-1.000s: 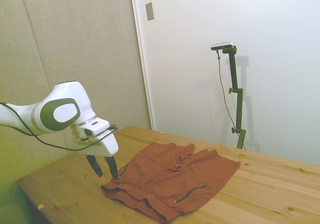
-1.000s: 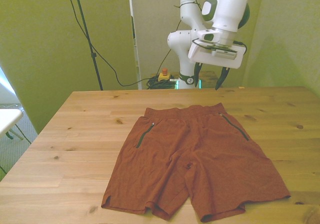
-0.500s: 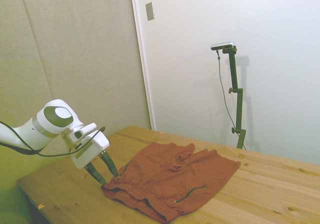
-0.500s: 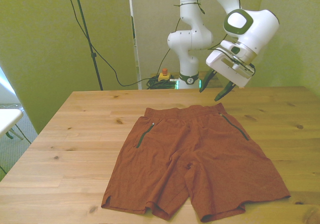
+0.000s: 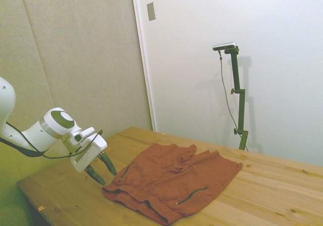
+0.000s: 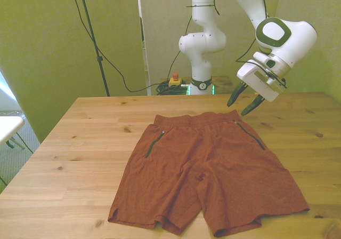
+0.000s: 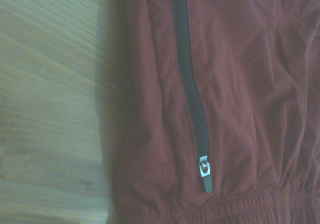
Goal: Fold the shorts
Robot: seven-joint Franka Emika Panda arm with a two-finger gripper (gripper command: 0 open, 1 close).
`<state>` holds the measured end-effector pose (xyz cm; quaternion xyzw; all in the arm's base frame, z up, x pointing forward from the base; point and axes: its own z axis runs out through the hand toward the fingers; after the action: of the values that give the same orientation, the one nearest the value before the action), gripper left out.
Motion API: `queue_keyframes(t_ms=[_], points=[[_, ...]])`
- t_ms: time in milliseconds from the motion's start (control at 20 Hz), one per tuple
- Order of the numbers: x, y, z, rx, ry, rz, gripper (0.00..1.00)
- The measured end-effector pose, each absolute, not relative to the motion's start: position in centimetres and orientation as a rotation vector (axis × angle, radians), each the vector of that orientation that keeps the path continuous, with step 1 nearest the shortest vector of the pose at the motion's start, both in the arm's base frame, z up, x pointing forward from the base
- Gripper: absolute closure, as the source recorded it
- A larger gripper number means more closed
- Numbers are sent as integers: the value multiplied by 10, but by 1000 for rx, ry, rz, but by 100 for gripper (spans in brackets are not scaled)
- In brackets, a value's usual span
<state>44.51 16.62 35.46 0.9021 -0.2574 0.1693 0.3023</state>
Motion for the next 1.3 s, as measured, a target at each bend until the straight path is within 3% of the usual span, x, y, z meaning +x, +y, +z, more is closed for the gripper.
queue_keyframes(t_ms=[750,1300], points=[[449,202,333,2379,-610,431,0],[445,188,323,2312,-630,398,0]])
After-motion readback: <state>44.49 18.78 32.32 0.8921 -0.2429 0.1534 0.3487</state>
